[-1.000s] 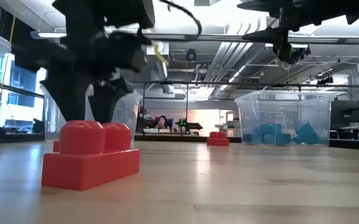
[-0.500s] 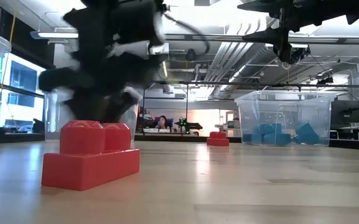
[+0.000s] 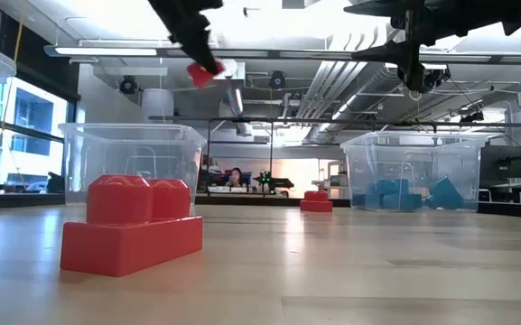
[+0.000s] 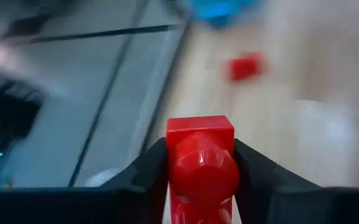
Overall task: Sort blocks
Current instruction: Put the red game piece into the top left transparent bin
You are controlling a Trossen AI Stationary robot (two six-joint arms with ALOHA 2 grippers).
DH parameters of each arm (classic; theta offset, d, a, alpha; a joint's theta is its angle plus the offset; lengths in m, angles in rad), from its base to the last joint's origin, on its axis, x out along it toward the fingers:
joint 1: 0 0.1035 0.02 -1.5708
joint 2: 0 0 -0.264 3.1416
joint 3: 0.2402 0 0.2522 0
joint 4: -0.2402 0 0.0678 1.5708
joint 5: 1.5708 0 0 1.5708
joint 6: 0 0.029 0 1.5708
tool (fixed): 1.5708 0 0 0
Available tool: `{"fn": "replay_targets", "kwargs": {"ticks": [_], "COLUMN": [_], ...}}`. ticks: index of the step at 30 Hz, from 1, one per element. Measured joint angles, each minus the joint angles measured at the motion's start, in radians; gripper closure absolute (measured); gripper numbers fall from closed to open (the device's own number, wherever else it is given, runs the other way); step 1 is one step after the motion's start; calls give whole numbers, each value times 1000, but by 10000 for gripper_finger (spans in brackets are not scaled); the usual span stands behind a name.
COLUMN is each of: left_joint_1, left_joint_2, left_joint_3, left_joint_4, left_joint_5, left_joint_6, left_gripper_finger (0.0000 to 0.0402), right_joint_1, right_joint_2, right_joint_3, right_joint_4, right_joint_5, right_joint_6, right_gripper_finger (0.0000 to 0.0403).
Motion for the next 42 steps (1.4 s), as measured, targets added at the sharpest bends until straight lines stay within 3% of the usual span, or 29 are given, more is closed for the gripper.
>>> {"fn": "replay_targets", "kwargs": {"ticks": [3, 8, 15, 20, 24, 27, 32, 37, 42], "left_joint_1": [170, 433, 573, 546, 464, 410, 347, 297, 232], "left_joint_2": [-67, -77, -80, -103, -90, -89, -97, -158, -283], "left_joint_3": [-8, -72, -111, -11, 31, 32, 25, 24, 24], "left_joint_4": [-28, -120, -104, 92, 218, 236, 214, 214, 205], "left_joint_5": [15, 115, 349, 560, 579, 595, 744, 921, 952], "left_joint_6": [-30, -187, -295, -347, -327, -319, -375, -408, -414], "left_gripper_finger": [242, 231, 224, 219, 218, 218, 218, 218, 218], "right_joint_1": [0, 0, 0, 0, -17, -37, -66, -162, -293], "right_joint_2": [0, 0, 0, 0, 31, 139, 400, 649, 833], "right_joint_3": [0, 0, 0, 0, 5, 76, 370, 657, 764], "right_joint_4": [2, 7, 70, 121, 119, 51, -300, -745, -883], "right_joint_5": [0, 40, 66, 113, 214, 155, 131, 163, 17], "right_joint_6": [17, 49, 51, 47, 144, 110, -68, -94, -171], "right_gripper_finger": [227, 227, 227, 227, 227, 227, 238, 252, 254]}}
